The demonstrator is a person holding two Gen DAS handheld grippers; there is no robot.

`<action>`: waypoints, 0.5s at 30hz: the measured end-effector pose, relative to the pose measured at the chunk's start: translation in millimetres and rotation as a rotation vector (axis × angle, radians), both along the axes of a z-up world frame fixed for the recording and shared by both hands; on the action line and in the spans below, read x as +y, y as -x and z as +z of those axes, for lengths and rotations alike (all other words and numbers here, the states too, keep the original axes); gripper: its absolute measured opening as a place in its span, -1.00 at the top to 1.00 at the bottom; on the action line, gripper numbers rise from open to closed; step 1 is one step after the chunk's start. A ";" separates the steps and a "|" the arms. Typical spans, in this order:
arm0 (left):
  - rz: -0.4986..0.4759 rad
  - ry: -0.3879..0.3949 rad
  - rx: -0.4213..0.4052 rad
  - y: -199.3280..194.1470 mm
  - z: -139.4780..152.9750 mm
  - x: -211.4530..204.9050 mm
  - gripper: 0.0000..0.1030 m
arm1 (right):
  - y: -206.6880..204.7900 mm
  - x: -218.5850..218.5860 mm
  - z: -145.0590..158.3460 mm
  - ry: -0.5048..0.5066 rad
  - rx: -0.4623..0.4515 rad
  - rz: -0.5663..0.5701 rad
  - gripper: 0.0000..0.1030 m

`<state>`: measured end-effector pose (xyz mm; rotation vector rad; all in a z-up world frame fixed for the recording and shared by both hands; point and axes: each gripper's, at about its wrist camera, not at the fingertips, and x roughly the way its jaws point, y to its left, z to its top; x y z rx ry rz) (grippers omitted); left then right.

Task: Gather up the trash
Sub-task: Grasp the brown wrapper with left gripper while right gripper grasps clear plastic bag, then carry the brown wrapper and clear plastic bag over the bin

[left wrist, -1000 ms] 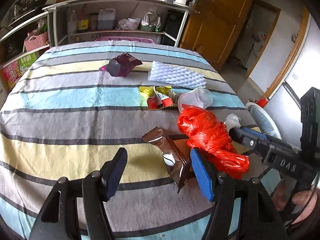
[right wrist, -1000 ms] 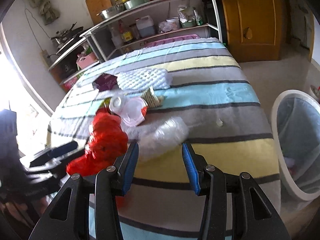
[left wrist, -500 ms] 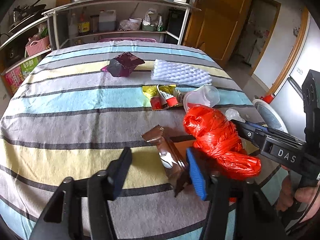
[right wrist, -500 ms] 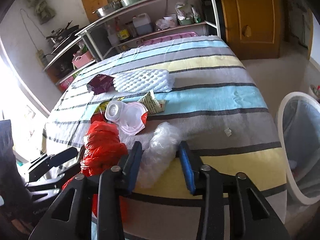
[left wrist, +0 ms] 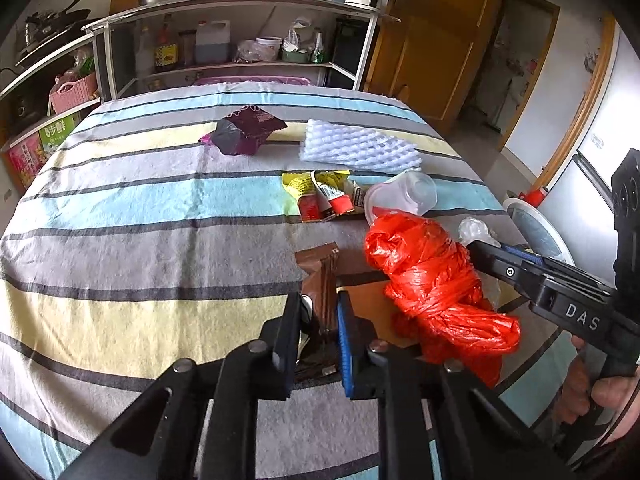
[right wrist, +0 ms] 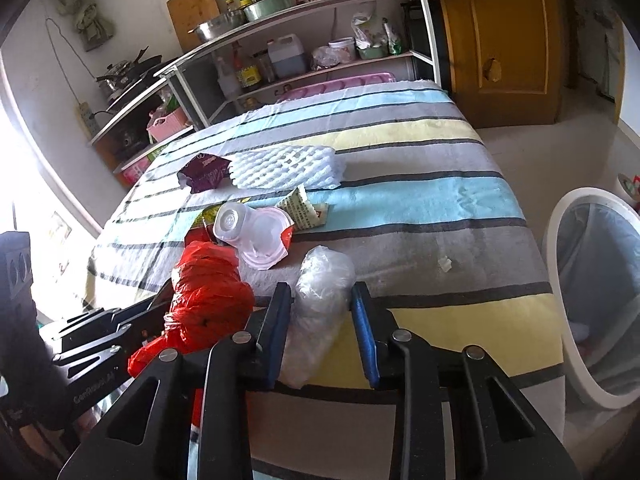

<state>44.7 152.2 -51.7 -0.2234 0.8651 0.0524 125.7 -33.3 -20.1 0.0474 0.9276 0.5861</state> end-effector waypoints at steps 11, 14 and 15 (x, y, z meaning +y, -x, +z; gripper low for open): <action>0.004 -0.033 -0.045 8.5 19.9 -6.1 0.66 | 5.7 -10.0 8.7 -0.019 -0.025 -0.012 0.43; -0.003 -0.041 -0.062 10.6 27.5 -9.9 0.66 | 8.3 -14.7 13.1 -0.030 -0.034 -0.020 0.43; -0.008 -0.043 -0.068 11.4 30.1 -11.7 0.66 | 9.0 -16.6 15.2 -0.035 -0.037 -0.022 0.43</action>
